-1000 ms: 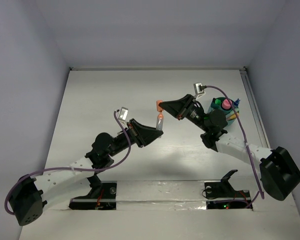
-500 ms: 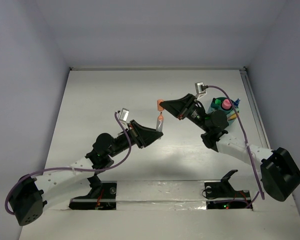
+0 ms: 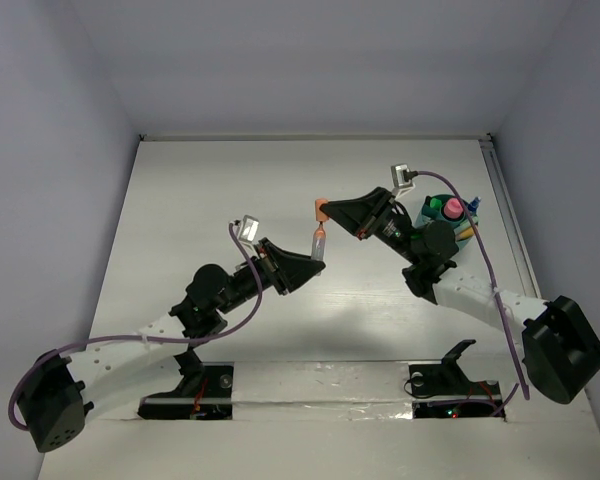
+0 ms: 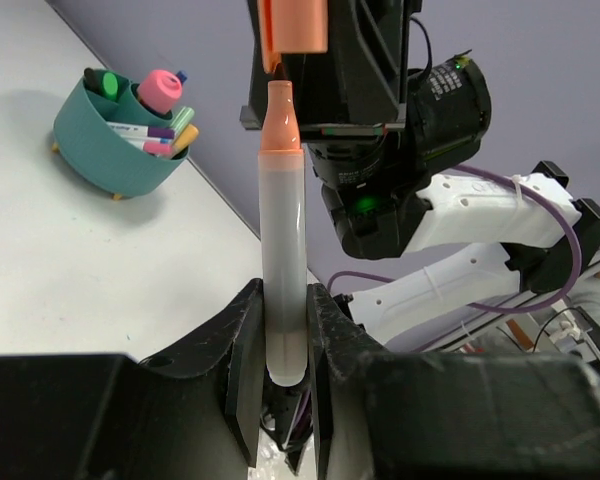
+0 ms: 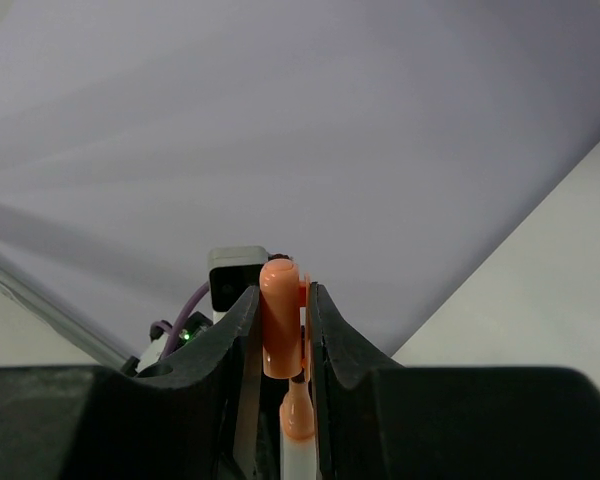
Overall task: Sort the stationery into containers
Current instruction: Close the pen cap on the pen.
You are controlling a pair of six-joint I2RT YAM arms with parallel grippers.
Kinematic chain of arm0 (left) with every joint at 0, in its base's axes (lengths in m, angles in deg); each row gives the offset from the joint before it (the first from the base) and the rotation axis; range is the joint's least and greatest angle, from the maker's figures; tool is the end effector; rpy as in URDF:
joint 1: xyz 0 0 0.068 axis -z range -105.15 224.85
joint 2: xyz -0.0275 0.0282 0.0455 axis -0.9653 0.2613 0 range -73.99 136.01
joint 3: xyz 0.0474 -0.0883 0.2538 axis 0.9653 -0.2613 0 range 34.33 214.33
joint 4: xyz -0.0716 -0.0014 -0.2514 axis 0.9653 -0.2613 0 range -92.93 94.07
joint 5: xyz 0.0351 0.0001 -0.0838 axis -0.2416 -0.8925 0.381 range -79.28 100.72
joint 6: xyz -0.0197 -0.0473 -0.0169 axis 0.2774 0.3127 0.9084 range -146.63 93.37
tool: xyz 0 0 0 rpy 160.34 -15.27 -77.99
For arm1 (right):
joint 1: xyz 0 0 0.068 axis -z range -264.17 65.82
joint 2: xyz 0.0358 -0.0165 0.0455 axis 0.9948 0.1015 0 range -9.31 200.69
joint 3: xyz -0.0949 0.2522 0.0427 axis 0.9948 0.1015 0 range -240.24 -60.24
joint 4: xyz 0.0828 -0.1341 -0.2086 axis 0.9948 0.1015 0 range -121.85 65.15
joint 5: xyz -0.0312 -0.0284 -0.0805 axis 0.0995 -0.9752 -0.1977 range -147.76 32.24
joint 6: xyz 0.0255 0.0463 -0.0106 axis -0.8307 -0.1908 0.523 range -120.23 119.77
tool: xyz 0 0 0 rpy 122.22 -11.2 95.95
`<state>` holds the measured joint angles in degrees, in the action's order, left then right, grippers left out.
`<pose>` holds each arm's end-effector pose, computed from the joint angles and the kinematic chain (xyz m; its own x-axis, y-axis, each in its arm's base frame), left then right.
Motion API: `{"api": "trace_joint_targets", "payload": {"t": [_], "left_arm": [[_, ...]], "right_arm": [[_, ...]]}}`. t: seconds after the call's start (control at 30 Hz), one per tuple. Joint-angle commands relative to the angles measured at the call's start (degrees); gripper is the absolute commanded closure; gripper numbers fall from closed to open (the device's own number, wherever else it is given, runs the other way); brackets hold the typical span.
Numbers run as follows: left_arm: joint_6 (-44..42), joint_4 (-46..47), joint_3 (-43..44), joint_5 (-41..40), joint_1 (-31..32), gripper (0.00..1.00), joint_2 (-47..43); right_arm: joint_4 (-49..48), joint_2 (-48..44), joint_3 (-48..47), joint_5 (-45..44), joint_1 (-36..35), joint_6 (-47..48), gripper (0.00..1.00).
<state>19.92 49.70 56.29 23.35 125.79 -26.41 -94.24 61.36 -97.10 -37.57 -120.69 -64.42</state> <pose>0.1142 -0.1531 0.2937 -0.4956 -0.5134 -0.7005 0.7666 0.1205 -0.6307 0.2048 0.1668 0.3275 -0.5545 0.6408 -0.5310 -0.6953 -0.0062 0.7186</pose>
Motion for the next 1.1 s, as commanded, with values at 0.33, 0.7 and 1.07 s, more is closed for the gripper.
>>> {"api": "trace_joint_targets", "payload": {"t": [0.33,0.7,1.07], "left_arm": [[-1.8,2.5,3.7,-0.8,0.2,1.0,-1.0],[-3.4,5.4,8.2,-0.9,0.2,1.0,3.3],[-4.9,7.6,10.1,-1.1,0.2,1.0,2.9]], "right_arm": [[-5.6,-0.3,1.7,-0.1,-0.6,0.9,1.0],[-7.3,1.0,2.5,-0.4,-4.0,2.3,1.0],[-11.3,0.1,5.9,0.8,-5.1,2.4,1.0]]}}
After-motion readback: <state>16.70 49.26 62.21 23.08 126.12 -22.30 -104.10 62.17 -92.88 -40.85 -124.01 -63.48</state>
